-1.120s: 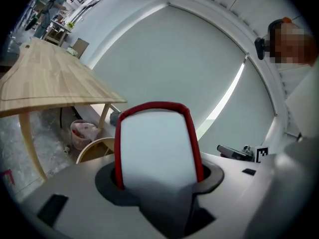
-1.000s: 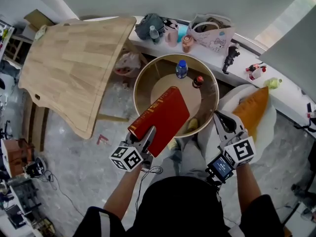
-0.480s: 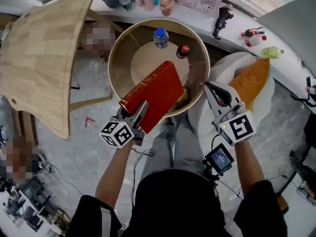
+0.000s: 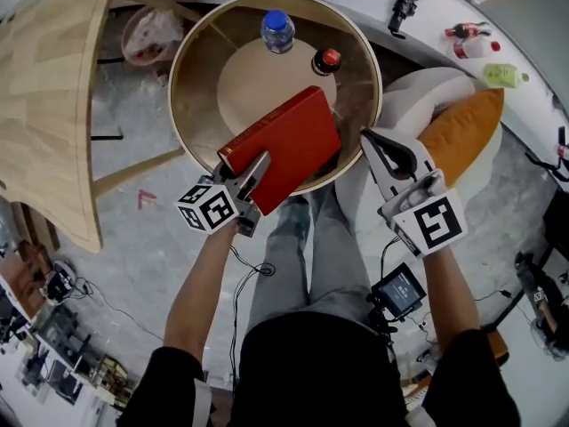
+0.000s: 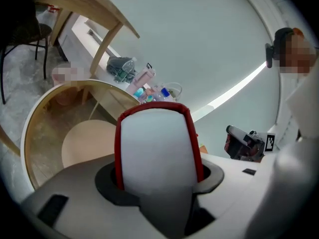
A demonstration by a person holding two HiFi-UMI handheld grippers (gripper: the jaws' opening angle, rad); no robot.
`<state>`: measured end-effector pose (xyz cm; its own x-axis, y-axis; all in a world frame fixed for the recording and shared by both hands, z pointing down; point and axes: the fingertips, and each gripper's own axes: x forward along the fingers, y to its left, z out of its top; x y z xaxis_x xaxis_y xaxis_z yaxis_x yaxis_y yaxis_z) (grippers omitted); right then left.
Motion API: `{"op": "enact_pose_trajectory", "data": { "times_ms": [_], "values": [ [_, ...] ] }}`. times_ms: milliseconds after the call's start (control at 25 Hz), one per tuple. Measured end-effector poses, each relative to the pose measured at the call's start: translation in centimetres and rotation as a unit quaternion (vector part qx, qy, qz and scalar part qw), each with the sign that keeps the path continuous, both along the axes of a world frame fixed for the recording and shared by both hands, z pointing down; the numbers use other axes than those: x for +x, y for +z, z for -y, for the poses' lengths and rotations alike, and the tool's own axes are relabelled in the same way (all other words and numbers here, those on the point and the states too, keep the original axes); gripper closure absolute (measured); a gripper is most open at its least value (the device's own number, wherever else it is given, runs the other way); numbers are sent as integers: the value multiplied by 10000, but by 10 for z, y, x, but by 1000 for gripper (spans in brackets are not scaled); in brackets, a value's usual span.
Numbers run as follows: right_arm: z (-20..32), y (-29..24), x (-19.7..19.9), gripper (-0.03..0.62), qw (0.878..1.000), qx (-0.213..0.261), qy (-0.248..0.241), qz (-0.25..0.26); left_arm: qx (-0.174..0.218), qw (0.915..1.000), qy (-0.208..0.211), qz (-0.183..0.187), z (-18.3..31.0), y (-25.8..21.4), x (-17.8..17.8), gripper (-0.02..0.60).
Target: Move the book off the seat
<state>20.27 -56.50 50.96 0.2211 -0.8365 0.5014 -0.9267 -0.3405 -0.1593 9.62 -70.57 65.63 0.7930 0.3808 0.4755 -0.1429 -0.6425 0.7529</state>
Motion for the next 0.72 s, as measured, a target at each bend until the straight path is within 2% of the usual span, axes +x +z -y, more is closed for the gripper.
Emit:
{"op": "enact_pose_trajectory", "data": {
  "times_ms": [240, 440, 560, 720],
  "values": [
    [7, 11, 5, 582, 9996, 178, 201, 35, -684, 9975, -142, 103, -4, 29, 10, 328],
    [-1, 34, -9, 580, 9993, -111, 73, 338, -1138, 9929, -229, 280, 6, 56, 9, 322],
    [4, 37, -16, 580, 9992, -118, 28, 387, -1104, 9928, -248, 405, 13, 68, 3, 309],
    [9, 37, -22, 580, 9991, -125, -27, 392, -627, 9951, -242, 727, 25, 89, -5, 244]
  ]
}}
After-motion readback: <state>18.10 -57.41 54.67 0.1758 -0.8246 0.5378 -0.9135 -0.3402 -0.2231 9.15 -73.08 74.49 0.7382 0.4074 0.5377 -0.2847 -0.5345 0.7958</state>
